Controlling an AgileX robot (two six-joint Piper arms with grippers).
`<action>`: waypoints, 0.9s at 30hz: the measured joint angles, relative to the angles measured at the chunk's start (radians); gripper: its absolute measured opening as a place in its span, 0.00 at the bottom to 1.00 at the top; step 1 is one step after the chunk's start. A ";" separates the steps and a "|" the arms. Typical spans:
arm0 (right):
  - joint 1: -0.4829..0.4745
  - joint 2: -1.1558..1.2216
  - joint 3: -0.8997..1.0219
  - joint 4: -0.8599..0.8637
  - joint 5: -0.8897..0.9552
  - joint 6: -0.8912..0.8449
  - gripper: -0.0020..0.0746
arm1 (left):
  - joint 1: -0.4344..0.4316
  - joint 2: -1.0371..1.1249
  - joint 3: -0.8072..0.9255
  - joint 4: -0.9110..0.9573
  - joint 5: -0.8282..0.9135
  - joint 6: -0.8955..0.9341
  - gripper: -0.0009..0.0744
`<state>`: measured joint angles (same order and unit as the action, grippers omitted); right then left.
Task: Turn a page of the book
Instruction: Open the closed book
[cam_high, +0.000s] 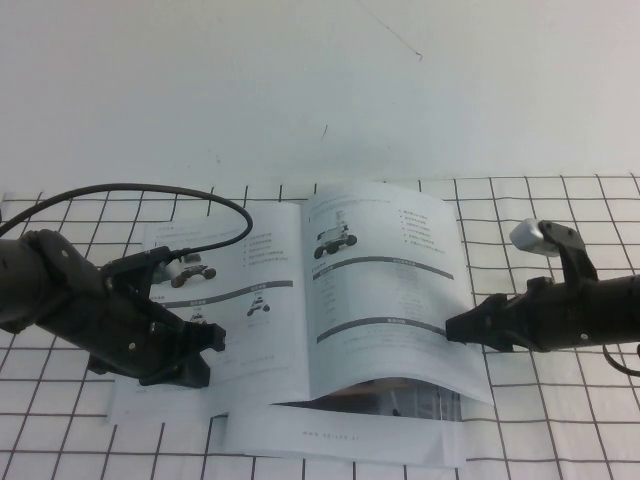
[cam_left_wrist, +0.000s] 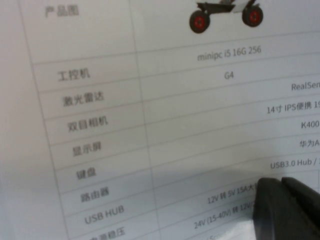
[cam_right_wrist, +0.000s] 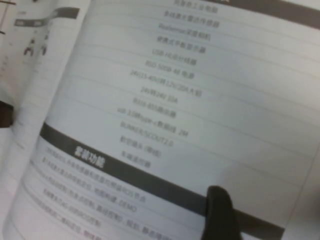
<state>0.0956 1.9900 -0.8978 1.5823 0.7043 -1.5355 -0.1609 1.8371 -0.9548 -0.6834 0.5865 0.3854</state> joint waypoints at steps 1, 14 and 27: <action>0.000 0.002 0.000 0.013 0.012 -0.010 0.58 | 0.000 0.000 0.000 0.000 0.000 0.000 0.01; 0.001 0.002 0.000 0.123 0.182 -0.125 0.58 | 0.000 0.000 0.000 0.000 0.000 0.000 0.01; -0.024 -0.112 0.000 -0.076 -0.085 -0.030 0.58 | 0.000 0.000 0.000 0.001 0.000 0.006 0.01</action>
<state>0.0715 1.8784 -0.8978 1.5060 0.6193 -1.5657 -0.1609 1.8371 -0.9548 -0.6826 0.5865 0.3909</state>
